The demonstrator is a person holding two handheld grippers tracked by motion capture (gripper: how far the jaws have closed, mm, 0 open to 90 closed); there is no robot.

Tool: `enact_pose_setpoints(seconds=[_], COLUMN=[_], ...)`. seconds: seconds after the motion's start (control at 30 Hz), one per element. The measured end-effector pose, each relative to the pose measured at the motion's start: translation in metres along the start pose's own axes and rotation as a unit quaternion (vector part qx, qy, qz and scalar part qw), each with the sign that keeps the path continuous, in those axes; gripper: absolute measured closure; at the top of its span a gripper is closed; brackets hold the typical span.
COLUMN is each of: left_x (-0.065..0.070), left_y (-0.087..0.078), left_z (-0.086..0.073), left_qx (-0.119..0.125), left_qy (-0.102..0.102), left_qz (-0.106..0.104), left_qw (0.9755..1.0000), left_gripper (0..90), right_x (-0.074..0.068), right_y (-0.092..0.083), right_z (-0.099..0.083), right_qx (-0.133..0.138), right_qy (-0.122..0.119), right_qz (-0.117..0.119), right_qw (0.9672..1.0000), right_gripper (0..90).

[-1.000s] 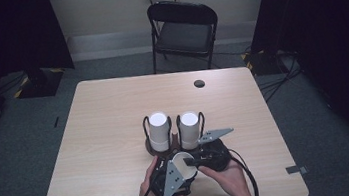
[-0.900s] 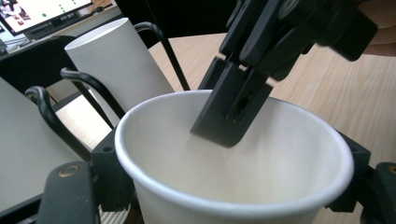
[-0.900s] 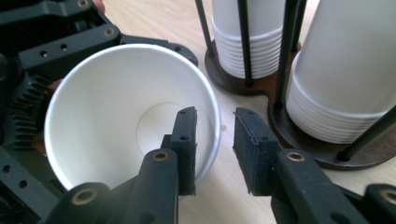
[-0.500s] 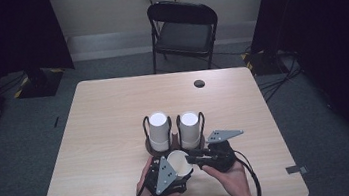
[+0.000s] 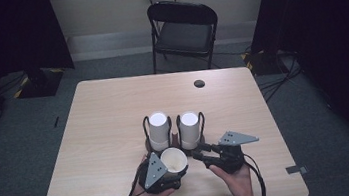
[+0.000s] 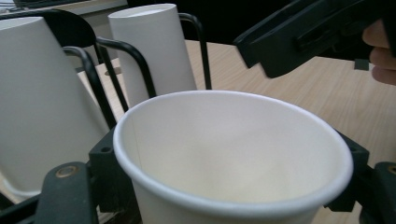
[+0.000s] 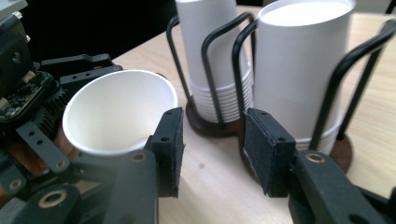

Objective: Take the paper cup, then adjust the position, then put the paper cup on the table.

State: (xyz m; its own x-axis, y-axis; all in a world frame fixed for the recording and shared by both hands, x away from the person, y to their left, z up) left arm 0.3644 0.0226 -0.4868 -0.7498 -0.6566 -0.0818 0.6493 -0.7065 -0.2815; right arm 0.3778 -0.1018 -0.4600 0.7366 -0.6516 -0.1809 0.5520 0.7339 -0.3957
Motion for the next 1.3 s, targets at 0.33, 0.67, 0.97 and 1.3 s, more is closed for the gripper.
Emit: enact_pose_setpoints(seconds=[0.33,0.67,0.97,1.3], left_x=[-0.025,-0.051,-0.079,-0.101], left_y=[-0.014,-0.029,-0.034,-0.04], left_z=[0.002,0.004,0.004,0.008], left_qx=[0.014,0.027,0.024,0.04], left_qy=[-0.035,-0.062,-0.085,-0.097], left_qz=[0.021,0.036,0.069,0.098], left_qw=[0.9991,0.997,0.9937,0.9896], left_gripper=[22.4,22.3,22.1,22.1], right_x=[0.018,0.036,0.049,0.065], right_y=[-0.01,-0.019,-0.029,-0.033], right_z=[-0.01,-0.021,-0.03,-0.048], right_qx=[0.034,0.069,0.1,0.109], right_qy=[0.004,0.016,0.038,0.049], right_qz=[-0.048,-0.095,-0.119,-0.154], right_qw=[0.9983,0.9929,0.9872,0.9808], right_gripper=[50.0,35.9,31.6,27.7])
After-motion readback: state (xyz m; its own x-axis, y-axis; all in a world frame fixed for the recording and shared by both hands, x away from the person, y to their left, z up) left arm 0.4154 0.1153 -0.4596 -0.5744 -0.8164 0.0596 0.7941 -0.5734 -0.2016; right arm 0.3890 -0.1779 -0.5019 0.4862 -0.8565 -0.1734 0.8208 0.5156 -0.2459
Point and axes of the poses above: each handheld gripper's, and its own axes: y roughly forward along the jaws, z roughly out of its top, x roughly to its right, the point moved 9 cm from there along y, roughly forward along the jaws, and after that the axes turned 2 degrees about -y, right-handed, at the moved point
